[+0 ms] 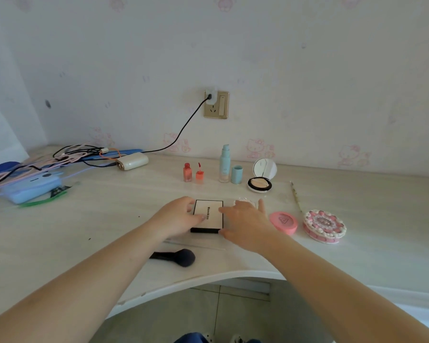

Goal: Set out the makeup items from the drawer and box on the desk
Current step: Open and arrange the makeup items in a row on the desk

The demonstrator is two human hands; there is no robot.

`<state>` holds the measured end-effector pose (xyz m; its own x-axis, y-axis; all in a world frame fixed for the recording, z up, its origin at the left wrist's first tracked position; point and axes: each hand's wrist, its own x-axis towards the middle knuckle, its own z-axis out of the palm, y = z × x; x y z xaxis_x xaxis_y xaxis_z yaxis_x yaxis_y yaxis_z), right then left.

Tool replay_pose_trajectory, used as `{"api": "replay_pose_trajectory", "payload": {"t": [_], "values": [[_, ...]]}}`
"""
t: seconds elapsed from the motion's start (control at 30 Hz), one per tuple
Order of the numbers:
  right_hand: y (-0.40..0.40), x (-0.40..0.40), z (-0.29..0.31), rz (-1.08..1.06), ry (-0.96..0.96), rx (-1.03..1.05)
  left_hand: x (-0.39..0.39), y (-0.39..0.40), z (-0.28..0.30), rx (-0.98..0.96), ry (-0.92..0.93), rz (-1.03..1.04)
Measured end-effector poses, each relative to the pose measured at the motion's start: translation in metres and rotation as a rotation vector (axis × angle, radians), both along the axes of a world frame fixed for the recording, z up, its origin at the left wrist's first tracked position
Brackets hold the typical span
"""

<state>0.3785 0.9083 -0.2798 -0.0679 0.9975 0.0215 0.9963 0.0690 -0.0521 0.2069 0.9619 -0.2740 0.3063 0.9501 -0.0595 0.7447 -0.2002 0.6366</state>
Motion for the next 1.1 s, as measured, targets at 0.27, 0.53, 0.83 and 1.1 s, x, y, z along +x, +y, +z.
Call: {"api": "replay_pose_trajectory", "payload": {"t": [0.27,0.53,0.83,1.1], "values": [[0.016,-0.013,-0.010,0.044,-0.105,0.018,0.011,0.005,-0.008,0.041,0.042,-0.025],[0.022,-0.017,-0.005,-0.022,0.132,0.108,0.013,0.013,-0.004,-0.032,-0.527,0.163],[0.020,-0.035,0.028,-0.038,0.782,0.165,0.016,0.010,0.015,-0.404,-1.258,0.239],[0.026,-0.055,0.035,-0.097,1.004,0.039,0.016,0.003,0.008,-0.550,-1.471,0.152]]}}
